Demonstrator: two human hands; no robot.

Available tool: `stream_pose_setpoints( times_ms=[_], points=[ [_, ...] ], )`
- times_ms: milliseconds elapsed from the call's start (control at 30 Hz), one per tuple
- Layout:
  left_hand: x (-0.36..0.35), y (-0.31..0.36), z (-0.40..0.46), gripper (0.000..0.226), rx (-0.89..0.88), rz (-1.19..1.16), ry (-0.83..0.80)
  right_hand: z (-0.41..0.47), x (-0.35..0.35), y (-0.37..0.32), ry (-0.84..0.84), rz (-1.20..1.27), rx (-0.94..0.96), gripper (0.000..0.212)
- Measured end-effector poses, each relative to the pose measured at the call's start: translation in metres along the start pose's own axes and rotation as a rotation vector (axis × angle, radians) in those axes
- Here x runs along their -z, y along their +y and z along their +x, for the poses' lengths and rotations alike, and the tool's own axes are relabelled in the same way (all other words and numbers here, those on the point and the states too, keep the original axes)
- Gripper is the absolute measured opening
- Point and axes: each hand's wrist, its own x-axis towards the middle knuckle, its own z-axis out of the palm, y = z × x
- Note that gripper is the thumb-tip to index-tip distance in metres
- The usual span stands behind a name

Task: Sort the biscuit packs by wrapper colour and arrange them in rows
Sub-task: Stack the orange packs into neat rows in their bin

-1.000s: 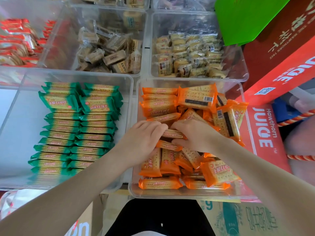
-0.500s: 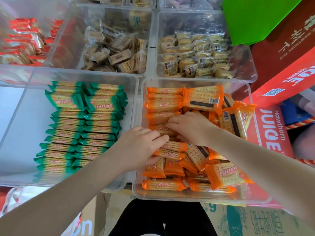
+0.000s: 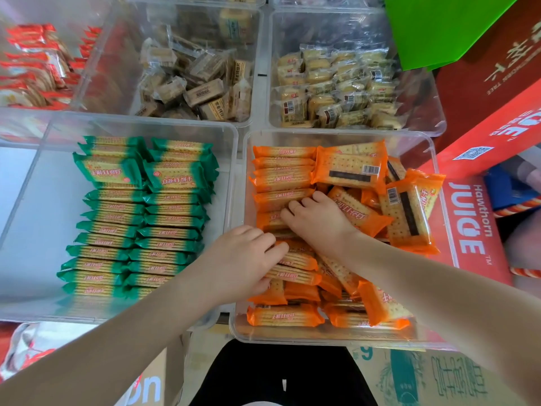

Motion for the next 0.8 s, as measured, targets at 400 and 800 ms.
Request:
stream_pose_setpoints(
  times_ms=[400, 800],
  points=[
    [-0.001, -0.005, 0.029, 0.041, 0.147, 0.064, -0.044, -0.014, 0.001, 0.028, 0.22, 0.535, -0.156, 0.022],
    [-0.002, -0.01, 0.046, 0.071, 0.214, 0.11, -0.084, -0.019, 0.01, 0.041, 0.412, 0.609, -0.209, 0.03]
  ],
)
